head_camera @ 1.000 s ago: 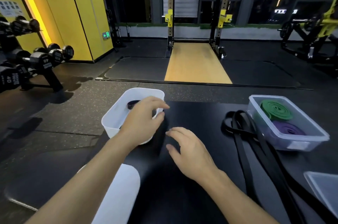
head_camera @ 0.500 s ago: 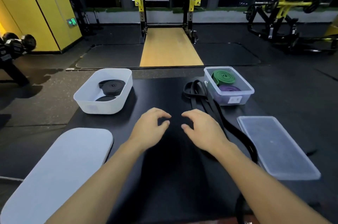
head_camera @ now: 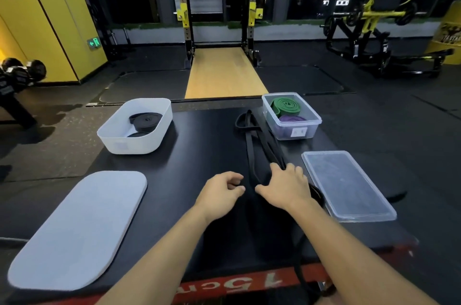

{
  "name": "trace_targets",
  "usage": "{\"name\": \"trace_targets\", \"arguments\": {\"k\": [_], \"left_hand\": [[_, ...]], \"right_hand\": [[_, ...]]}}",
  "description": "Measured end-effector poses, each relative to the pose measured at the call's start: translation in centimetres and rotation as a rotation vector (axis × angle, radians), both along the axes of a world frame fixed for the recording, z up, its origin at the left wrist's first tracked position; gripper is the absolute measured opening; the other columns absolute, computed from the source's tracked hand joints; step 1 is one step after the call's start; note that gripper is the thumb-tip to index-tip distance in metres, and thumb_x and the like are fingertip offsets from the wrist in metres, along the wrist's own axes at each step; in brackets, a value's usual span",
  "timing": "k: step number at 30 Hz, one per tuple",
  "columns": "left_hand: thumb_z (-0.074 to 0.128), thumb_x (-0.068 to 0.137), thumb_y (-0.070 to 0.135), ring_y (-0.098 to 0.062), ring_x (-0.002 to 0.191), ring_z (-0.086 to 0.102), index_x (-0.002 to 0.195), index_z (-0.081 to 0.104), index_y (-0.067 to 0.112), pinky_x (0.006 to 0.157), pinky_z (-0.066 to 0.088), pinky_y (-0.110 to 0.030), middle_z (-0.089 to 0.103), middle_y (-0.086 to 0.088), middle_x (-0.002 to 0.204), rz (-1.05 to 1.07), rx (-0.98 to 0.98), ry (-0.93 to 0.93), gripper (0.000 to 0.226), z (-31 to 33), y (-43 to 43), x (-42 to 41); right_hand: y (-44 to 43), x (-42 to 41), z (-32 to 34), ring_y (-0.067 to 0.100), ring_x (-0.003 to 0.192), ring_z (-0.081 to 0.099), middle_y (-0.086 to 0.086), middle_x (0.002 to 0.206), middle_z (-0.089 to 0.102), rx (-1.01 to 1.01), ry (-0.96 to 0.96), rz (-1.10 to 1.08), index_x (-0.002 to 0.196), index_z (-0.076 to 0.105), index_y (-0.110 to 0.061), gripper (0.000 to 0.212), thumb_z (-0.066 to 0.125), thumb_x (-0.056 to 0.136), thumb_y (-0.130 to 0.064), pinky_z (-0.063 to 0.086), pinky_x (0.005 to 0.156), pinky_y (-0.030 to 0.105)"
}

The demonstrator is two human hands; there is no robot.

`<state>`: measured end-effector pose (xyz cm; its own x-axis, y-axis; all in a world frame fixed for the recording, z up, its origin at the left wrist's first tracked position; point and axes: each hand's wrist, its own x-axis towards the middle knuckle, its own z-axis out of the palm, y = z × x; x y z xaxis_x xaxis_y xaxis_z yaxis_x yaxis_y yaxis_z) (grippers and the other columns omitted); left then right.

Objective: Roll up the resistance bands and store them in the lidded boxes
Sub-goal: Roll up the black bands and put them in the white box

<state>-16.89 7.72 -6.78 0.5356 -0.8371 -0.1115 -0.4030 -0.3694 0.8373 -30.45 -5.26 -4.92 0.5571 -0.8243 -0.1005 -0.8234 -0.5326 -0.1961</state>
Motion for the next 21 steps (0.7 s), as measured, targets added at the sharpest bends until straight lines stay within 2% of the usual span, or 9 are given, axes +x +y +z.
{"name": "trace_targets", "arguments": {"k": [3, 5, 7, 10, 14, 16, 18, 21], "left_hand": [[0.07, 0.096, 0.03, -0.008, 0.104, 0.069, 0.125, 0.067, 0.035, 0.098, 0.059, -0.039, 0.068, 0.016, 0.118, 0.02, -0.014, 0.091, 0.03, -0.3, 0.4, 0.3], [0.07, 0.097, 0.027, -0.011, 0.103, 0.071, 0.126, 0.066, 0.033, 0.098, 0.059, -0.04, 0.068, 0.012, 0.119, 0.04, -0.034, 0.149, 0.03, -0.5, 0.7, 0.4], [0.066, 0.101, 0.023, -0.014, 0.103, 0.072, 0.135, 0.064, 0.023, 0.096, 0.06, -0.036, 0.068, 0.007, 0.118, 0.065, -0.077, 0.242, 0.034, -0.5, 0.9, 0.6], [0.055, 0.108, 0.031, -0.013, 0.109, 0.071, 0.144, 0.055, 0.02, 0.095, 0.06, -0.032, 0.067, 0.002, 0.127, 0.101, -0.142, 0.427, 0.038, 0.2, 1.3, 0.6], [0.048, 0.108, 0.051, -0.019, 0.114, 0.072, 0.124, 0.06, 0.031, 0.102, 0.058, -0.041, 0.067, 0.0, 0.132, 0.118, -0.167, 0.684, 0.029, 1.6, 1.8, 1.0], [0.049, 0.107, 0.053, -0.018, 0.113, 0.073, 0.123, 0.066, 0.032, 0.101, 0.058, -0.04, 0.073, 0.002, 0.124, 0.107, -0.197, 0.789, 0.031, 1.8, 1.7, 1.4], [0.052, 0.108, 0.044, -0.016, 0.106, 0.073, 0.122, 0.069, 0.027, 0.093, 0.06, -0.037, 0.077, 0.007, 0.11, 0.097, -0.23, 0.826, 0.028, 2.0, 1.3, 1.9], [0.057, 0.107, 0.025, -0.012, 0.095, 0.071, 0.112, 0.07, 0.023, 0.077, 0.055, -0.03, 0.078, 0.004, 0.1, 0.182, -0.238, 0.758, 0.015, 1.7, 0.3, 3.1]], "right_hand": [[-0.4, 0.3, -0.2, 0.028, 0.131, 0.042, 0.007, 0.141, 0.042, 0.083, -0.081, 0.01, 0.139, 0.052, -0.024, 0.057, 0.065, 0.09, -0.052, 0.046, 0.103, 0.041], [-0.8, 0.5, -0.4, 0.022, 0.116, 0.053, 0.003, 0.132, 0.048, 0.163, -0.213, 0.038, 0.131, 0.061, -0.025, 0.039, 0.067, 0.093, -0.032, 0.052, 0.095, 0.038], [-0.7, 1.0, -0.8, 0.017, 0.102, 0.057, -0.002, 0.122, 0.053, 0.229, -0.367, 0.062, 0.125, 0.066, -0.025, 0.032, 0.069, 0.094, -0.019, 0.051, 0.09, 0.034], [0.5, 2.1, -1.0, 0.011, 0.105, 0.061, -0.012, 0.121, 0.058, 0.346, -0.617, 0.078, 0.132, 0.063, -0.025, 0.039, 0.071, 0.095, -0.016, 0.048, 0.092, 0.027], [1.9, 4.0, -0.7, 0.013, 0.105, 0.072, -0.009, 0.121, 0.072, 0.697, -0.992, 0.03, 0.116, 0.057, -0.031, 0.029, 0.072, 0.095, -0.02, 0.053, 0.103, 0.042], [1.9, 4.9, -0.4, 0.012, 0.111, 0.071, -0.009, 0.122, 0.073, 0.729, -0.995, 0.074, 0.111, 0.062, -0.041, 0.023, 0.07, 0.095, -0.026, 0.053, 0.104, 0.044], [2.1, 5.6, 0.1, 0.004, 0.109, 0.069, -0.012, 0.118, 0.074, 0.682, -0.901, 0.177, 0.118, 0.067, -0.041, 0.025, 0.062, 0.101, -0.022, 0.053, 0.101, 0.034], [2.3, 5.9, 0.8, -0.006, 0.103, 0.067, -0.018, 0.114, 0.074, 0.557, -0.745, 0.276, 0.129, 0.071, -0.032, 0.032, 0.054, 0.106, -0.017, 0.051, 0.096, 0.019]]}}
